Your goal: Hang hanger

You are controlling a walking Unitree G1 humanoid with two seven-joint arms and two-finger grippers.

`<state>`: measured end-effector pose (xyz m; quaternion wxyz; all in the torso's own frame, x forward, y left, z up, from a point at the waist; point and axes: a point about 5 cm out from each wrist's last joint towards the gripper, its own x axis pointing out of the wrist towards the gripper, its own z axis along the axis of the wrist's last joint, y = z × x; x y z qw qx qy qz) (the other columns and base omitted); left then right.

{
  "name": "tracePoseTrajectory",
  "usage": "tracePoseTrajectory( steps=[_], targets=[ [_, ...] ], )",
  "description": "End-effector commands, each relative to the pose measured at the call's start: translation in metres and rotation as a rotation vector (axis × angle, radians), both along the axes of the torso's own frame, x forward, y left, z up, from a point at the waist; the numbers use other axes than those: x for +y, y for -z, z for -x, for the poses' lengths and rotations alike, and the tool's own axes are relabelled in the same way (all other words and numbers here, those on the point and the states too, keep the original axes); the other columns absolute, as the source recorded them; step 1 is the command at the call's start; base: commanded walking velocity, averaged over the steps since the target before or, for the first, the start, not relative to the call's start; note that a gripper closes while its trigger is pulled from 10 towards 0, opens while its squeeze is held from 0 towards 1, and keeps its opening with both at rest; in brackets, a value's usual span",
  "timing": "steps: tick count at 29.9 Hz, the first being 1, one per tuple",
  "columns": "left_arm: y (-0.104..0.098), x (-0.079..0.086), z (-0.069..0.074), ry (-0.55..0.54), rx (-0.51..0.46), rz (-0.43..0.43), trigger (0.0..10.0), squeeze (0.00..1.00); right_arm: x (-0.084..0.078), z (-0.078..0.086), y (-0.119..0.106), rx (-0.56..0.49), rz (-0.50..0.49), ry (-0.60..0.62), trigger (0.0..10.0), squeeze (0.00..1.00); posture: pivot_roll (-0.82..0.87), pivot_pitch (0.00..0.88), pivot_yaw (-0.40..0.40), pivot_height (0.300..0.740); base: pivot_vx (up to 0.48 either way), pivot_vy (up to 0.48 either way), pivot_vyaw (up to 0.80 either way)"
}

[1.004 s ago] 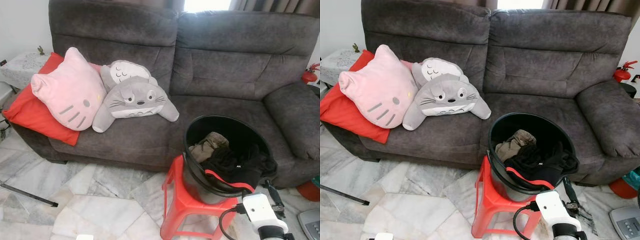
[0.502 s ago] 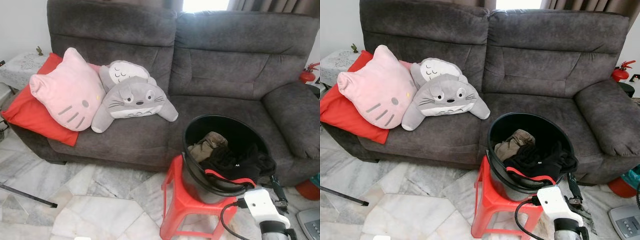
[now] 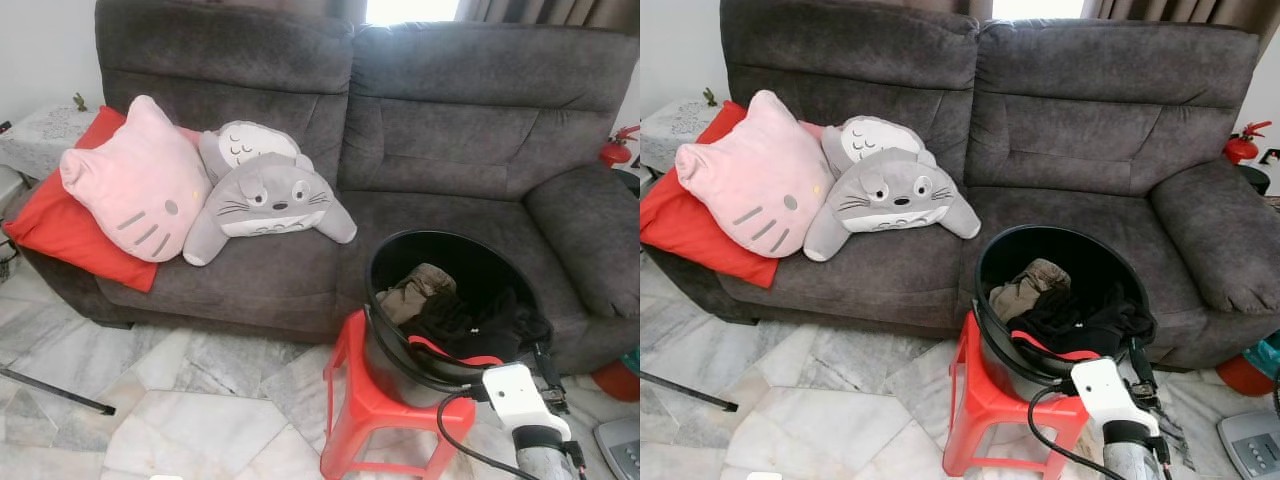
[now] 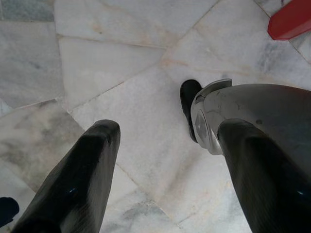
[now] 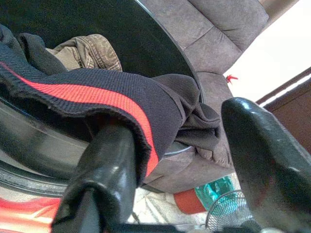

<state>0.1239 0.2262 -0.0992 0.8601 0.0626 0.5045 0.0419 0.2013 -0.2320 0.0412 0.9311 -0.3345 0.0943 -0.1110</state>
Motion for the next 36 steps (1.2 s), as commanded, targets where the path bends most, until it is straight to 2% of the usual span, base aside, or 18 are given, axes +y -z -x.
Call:
tracePoseTrajectory(
  steps=[1,11,21,29,36],
  targets=[
    [0.002,-0.001,0.004,0.005,0.025,-0.001,10.0,0.0,0.0,-0.002,0.0,-0.004,-0.012,0.004,0.0,0.0,-0.09,0.0,-0.041,0.74,0.0,0.0,0.0],
    [0.001,0.0,0.003,0.006,0.021,-0.002,10.0,0.0,-0.001,-0.004,0.0,-0.009,-0.012,0.007,0.0,0.0,-0.09,0.0,-0.041,0.74,0.0,0.0,0.0],
    [0.001,-0.007,-0.002,0.011,0.008,0.001,10.0,0.0,-0.002,-0.009,-0.006,-0.046,0.007,0.013,0.0,0.0,-0.09,0.0,-0.038,0.74,0.0,0.0,0.0],
    [0.0,-0.005,-0.004,0.011,0.004,0.0,10.0,0.0,-0.015,-0.023,-0.023,-0.102,0.04,0.048,0.0,0.0,-0.09,0.0,-0.037,0.74,0.0,0.0,0.0],
    [0.0,-0.004,-0.004,0.012,0.005,-0.001,10.0,0.0,-0.035,-0.041,-0.051,-0.19,0.086,0.08,0.0,0.0,-0.1,0.0,-0.029,0.74,0.0,0.0,0.0]
  ],
)
